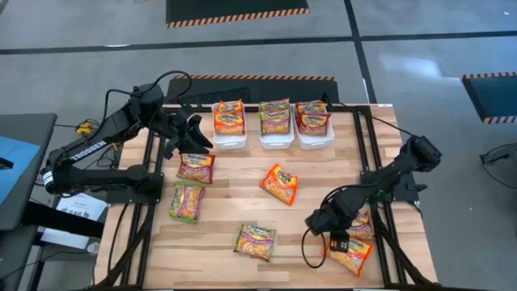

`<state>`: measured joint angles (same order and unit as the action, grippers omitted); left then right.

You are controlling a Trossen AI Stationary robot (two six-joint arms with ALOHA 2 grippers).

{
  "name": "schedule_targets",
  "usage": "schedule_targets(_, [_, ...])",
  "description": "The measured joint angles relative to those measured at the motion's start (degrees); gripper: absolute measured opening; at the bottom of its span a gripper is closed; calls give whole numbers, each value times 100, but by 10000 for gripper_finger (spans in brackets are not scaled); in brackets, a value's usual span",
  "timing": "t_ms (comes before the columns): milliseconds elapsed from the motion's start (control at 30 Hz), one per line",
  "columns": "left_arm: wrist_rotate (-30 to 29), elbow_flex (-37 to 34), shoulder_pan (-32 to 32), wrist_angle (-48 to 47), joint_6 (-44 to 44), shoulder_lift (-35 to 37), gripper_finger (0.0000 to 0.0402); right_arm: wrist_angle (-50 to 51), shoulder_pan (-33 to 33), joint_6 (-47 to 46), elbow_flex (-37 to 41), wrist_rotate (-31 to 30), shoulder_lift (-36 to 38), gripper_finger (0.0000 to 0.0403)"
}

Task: Sort Maruchan noodles
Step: Put the orange noodle pack into the left white bin

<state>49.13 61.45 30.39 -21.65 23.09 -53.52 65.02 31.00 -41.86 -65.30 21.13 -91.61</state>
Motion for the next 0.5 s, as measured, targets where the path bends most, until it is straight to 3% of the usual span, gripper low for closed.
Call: schedule_targets(500, [-373, 0, -221, -106, 17, 0, 137, -285, 4, 604, 321, 183, -676, 226])
